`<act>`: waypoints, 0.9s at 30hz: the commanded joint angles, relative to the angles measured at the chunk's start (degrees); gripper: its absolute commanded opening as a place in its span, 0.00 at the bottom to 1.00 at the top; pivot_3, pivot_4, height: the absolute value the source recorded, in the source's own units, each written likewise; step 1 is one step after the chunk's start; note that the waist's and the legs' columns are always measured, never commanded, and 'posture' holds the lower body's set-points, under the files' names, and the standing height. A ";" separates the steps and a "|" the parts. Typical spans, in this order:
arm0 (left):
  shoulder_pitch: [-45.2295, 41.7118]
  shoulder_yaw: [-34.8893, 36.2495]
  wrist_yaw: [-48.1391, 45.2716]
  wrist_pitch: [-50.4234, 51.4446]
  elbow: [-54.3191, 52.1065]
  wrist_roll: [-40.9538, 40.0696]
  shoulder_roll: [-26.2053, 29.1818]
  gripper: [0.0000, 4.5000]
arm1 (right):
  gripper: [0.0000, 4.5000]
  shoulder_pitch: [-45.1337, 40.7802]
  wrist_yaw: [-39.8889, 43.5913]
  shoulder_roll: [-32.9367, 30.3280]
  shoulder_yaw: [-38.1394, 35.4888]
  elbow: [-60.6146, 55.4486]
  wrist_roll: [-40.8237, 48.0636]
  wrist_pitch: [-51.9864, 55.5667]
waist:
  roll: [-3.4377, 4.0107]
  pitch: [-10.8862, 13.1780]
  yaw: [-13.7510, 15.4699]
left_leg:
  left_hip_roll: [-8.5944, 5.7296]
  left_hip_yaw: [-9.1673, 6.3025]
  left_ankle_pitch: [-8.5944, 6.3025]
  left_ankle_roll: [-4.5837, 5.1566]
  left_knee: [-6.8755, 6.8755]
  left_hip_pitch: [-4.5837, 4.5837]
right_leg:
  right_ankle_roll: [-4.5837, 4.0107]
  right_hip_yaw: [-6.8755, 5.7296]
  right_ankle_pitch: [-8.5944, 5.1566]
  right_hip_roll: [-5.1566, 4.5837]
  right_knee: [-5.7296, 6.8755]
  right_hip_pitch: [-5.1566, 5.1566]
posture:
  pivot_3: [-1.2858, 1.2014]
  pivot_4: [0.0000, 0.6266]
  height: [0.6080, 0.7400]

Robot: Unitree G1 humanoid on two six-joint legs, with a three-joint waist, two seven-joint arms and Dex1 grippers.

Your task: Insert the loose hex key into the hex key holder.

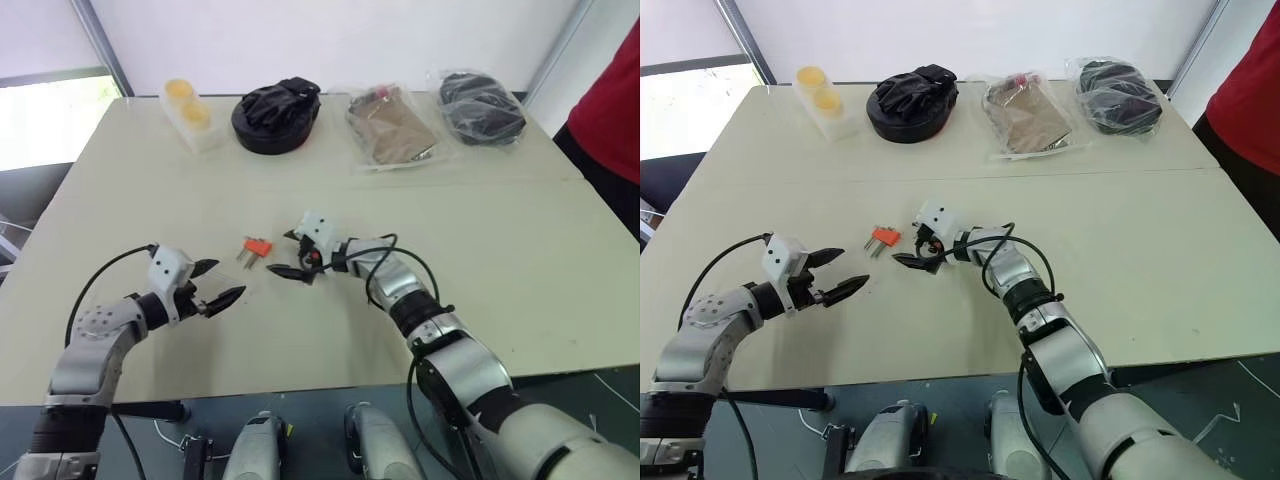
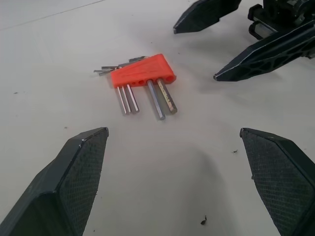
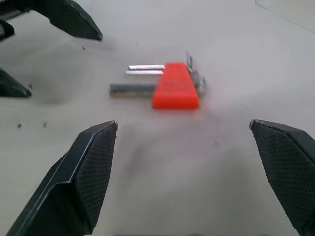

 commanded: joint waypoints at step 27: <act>2.59 0.65 2.28 -1.11 -3.80 0.30 -0.82 1.00 | 0.69 -8.34 -5.06 5.68 -3.19 17.81 -3.63 -7.42 | 0.01 0.00 -0.06 | -0.03 -0.03 -0.01 -0.02 -0.03 0.02 | -0.04 0.01 0.01 -0.31 0.02 -0.02 | 0.52 0.24 1.00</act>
